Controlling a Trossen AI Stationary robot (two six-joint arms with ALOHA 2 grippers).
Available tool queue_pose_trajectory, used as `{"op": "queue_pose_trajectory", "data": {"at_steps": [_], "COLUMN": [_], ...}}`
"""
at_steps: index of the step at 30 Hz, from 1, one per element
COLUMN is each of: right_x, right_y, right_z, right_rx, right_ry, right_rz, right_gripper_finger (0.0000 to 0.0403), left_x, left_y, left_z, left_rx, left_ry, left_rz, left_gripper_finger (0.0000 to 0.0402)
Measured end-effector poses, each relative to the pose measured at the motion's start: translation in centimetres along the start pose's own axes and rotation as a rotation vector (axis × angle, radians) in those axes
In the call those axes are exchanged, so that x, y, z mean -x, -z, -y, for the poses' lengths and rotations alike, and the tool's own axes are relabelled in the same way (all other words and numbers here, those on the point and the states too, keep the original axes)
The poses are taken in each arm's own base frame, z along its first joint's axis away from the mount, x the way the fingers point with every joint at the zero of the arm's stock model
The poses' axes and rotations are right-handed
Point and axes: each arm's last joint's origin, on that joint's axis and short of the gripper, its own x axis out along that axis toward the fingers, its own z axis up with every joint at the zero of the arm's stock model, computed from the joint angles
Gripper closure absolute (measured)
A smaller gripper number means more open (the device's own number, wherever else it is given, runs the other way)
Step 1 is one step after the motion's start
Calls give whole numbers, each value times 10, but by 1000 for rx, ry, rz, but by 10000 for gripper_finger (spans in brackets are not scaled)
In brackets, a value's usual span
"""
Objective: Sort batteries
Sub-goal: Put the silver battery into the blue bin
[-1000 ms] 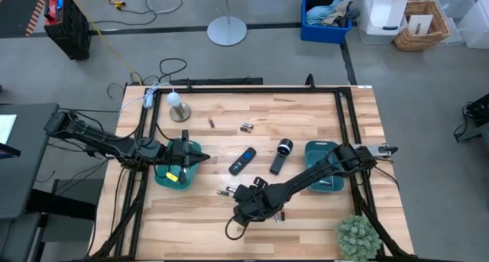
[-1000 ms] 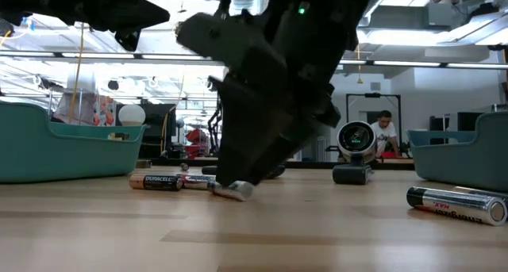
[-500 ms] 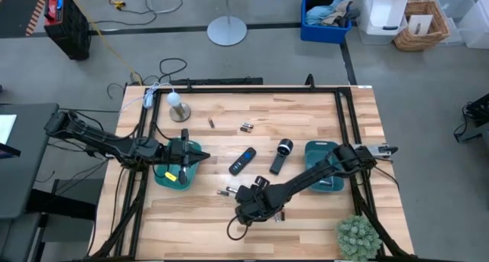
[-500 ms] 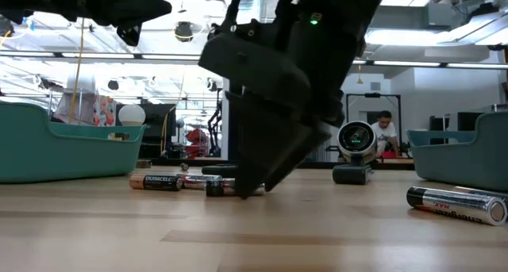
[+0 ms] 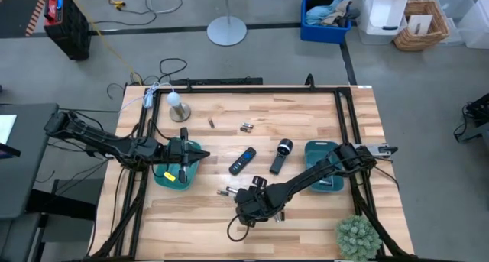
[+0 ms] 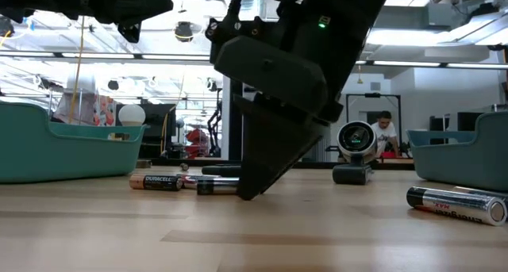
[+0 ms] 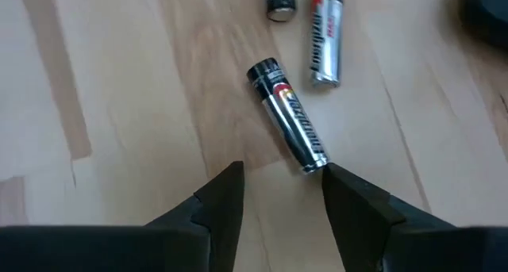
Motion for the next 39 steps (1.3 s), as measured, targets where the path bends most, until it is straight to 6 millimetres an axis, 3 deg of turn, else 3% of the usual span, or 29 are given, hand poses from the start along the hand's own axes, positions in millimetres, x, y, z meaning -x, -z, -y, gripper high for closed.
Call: {"op": "queue_pose_trajectory", "data": {"at_steps": [7,22,34,39], "right_x": [-3,-5,-19,-19], "right_y": [-8,-16,-23,-22], "right_z": [3,5,6,6], "right_rx": [85,232,238,207], "right_ry": [-29,-38,-141,-150], "right_rz": [32,80,81,67], "right_gripper_finger": [223,175,175,196], "left_x": [0,0,0,0], "left_y": [0,0,0,0], "left_z": [0,0,0,0], "left_rx": [0,6,9,9], "left_ry": [-1,-2,-2,-2], "left_rz": [-1,-2,-3,-3], "left_gripper_finger": [401,401,401,401]}}
